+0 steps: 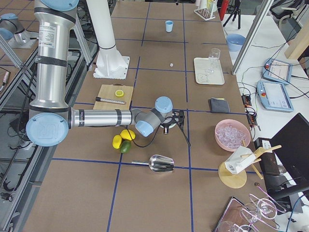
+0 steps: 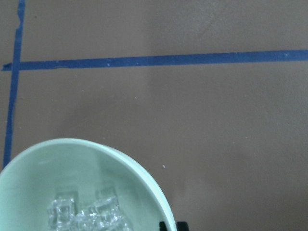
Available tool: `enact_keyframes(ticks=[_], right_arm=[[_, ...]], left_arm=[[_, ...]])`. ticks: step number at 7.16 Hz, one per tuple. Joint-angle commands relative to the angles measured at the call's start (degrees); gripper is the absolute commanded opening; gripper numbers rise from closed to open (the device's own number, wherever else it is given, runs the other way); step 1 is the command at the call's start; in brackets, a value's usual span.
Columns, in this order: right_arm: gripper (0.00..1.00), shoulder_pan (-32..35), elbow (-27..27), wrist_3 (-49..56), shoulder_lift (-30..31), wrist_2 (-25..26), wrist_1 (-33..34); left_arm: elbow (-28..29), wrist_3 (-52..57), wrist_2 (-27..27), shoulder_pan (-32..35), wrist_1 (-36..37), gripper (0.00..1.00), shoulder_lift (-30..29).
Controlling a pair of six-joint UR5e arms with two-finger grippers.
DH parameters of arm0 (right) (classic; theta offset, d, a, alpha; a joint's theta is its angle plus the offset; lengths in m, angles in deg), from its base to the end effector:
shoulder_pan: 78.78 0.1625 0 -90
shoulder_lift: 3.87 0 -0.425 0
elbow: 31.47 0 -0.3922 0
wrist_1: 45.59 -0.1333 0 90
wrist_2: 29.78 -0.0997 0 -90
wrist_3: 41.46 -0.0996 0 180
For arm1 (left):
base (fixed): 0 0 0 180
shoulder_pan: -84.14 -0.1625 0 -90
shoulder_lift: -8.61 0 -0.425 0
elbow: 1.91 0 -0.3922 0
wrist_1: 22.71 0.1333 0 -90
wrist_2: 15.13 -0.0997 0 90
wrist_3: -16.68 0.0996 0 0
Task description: Pour ice into bowl
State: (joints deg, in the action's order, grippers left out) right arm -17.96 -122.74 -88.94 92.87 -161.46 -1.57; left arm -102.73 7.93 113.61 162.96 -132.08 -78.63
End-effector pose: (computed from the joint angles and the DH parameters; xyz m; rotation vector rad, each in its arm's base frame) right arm -0.1680 -0.4384 0.6137 0.0974 -0.9621 0.0371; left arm 0.0258 -0.4966 0.5550 0.3388 0.7331 0.2019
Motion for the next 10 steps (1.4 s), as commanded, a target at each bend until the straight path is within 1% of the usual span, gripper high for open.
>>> enact_keyframes(ticks=[1, 2, 3, 6, 7, 8, 10], right_arm=[[0.00, 0.52, 2.50, 0.10, 1.42, -1.92, -2.81], [0.79, 0.52, 2.59, -0.07, 1.52, -2.79, -2.28], [1.00, 1.22, 2.24, -0.34, 2.30, -3.14, -2.37], [1.00, 2.72, 1.71, -0.25, 2.14, -3.67, -1.93], [1.00, 4.37, 1.45, 0.53, 1.70, -4.46, 0.33], [1.00, 4.83, -0.99, 1.85, 1.09, -4.47, 4.53], [1.00, 8.24, -6.52, 11.65, 1.08, -3.77, 16.03]], left_arm=[[0.09, 0.75, 0.11, 0.45, 0.74, 1.00, -0.13], [0.09, 0.67, 0.11, 0.54, 0.82, 1.00, -0.13], [0.01, 0.67, 0.11, 0.54, 0.82, 1.00, -0.13], [0.09, 0.75, 0.11, 0.63, 0.74, 1.00, -0.04], [0.35, 0.75, 0.11, 0.63, 0.74, 1.00, 0.05], [0.44, 0.75, 0.11, 0.63, 0.74, 1.00, -0.04], [0.71, 0.75, 0.11, 0.72, 0.74, 1.00, -0.13]])
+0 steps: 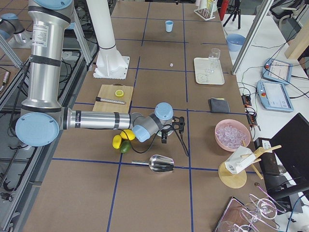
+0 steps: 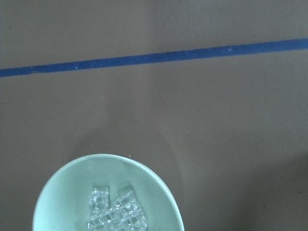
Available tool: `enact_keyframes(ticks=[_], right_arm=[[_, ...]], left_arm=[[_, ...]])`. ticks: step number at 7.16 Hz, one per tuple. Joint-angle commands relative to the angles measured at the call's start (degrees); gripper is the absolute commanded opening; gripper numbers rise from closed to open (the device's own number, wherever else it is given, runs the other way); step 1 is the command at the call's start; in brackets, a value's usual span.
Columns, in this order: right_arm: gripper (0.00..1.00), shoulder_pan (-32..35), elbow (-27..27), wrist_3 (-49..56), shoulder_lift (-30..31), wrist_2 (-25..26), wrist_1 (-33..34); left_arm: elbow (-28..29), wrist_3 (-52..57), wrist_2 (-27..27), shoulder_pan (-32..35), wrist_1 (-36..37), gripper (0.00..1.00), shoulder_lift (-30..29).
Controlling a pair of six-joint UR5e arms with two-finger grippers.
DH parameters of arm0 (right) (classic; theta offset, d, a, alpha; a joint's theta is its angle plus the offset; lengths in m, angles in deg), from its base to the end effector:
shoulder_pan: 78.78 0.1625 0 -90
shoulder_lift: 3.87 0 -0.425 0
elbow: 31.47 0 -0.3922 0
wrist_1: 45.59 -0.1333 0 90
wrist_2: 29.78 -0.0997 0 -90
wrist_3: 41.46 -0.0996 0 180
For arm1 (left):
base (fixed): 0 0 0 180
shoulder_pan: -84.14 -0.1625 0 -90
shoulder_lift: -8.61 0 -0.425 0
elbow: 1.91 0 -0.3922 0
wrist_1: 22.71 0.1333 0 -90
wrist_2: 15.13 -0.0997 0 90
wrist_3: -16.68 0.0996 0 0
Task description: Pour ice into bowl
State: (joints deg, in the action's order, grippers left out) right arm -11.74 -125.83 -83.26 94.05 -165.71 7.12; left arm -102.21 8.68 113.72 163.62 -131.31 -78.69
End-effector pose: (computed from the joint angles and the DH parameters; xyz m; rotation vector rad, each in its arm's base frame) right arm -0.1204 -0.4424 0.6101 0.0533 -0.9527 0.0676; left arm 0.0203 -0.4971 0.5607 0.3268 0.7285 0.1966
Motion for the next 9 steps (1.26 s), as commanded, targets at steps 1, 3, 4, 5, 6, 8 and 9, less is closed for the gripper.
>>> enact_keyframes(ticks=[1, 3, 4, 5, 6, 8, 9], right_arm=[[1.00, 4.92, -5.46, 12.81, -0.10, 0.57, 14.01], [1.00, 11.68, -6.01, 26.87, -0.10, 0.48, 22.74], [1.00, 14.93, -6.18, 33.03, -0.18, -0.13, 26.96], [1.00, 17.49, -6.45, 37.79, -0.62, -0.22, 30.05], [1.00, 19.86, -6.45, 41.14, -0.71, -1.87, 33.12], [1.00, 23.82, -7.06, 43.73, -0.71, -4.43, 36.22], [1.00, 24.71, -7.85, 43.73, -0.45, -4.70, 36.75]], left_arm=[[0.19, 0.00, 0.00, 0.40, -0.04, 1.00, 0.02], [0.27, 0.00, 0.09, 1.28, 0.05, 1.00, 0.10], [0.28, 0.09, 0.26, 1.81, 0.05, 1.00, 0.19], [0.54, 0.09, 1.39, 2.34, 0.66, 1.00, 0.19], [1.67, 0.18, 3.06, 2.78, 0.84, 1.00, 0.10], [5.96, 6.30, 5.87, 5.14, 1.63, 1.00, -0.33], [7.03, 8.24, 6.06, 6.37, 1.63, 1.00, -0.34]])
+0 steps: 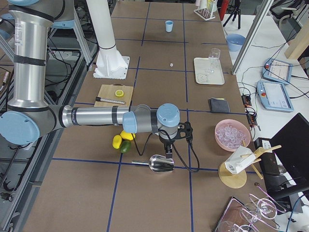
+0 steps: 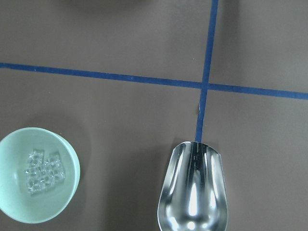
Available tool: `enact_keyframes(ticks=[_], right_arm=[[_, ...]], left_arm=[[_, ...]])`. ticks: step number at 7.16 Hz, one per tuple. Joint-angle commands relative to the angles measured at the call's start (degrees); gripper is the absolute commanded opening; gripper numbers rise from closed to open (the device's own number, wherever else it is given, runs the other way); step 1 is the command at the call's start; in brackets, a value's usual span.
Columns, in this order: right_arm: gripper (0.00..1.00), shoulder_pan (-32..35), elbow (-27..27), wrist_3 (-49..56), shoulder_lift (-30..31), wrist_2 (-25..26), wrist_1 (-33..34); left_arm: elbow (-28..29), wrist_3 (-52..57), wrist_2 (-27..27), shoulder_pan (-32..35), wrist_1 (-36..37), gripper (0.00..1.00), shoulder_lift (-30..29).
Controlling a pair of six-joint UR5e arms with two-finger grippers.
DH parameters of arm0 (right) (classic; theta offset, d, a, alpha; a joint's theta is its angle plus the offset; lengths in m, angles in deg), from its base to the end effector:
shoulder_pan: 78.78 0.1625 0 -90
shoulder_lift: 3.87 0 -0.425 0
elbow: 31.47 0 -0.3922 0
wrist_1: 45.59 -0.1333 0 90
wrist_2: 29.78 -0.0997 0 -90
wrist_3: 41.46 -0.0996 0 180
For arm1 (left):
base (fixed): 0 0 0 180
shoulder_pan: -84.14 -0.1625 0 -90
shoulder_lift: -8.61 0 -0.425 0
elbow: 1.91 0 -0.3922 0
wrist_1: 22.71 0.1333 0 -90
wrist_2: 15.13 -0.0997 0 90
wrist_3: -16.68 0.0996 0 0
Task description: Pour ice into bowl
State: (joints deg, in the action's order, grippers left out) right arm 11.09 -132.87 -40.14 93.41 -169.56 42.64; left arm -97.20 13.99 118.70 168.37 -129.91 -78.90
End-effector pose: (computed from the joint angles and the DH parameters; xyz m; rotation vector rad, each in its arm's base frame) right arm 0.0562 -0.4432 0.6096 0.1053 -0.8671 -0.0683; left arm -0.0146 -0.4955 0.6014 0.2753 0.7800 0.1841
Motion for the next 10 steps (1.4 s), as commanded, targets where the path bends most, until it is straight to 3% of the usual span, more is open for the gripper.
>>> enact_keyframes(ticks=[1, 5, 10], right_arm=[[1.00, 3.72, -0.73, 0.61, 0.36, -1.11, 3.59], [1.00, 3.56, 0.33, -0.17, -0.52, -0.24, 3.17], [1.00, 3.56, 1.03, 0.61, -0.95, 0.28, 3.26]], left_arm=[[2.21, 3.65, 1.17, 2.42, 2.24, 1.00, -0.12], [1.42, 3.75, 1.96, 5.41, 13.32, 1.00, -1.26], [2.39, 9.28, 1.61, 5.42, 12.98, 1.00, 0.59]])
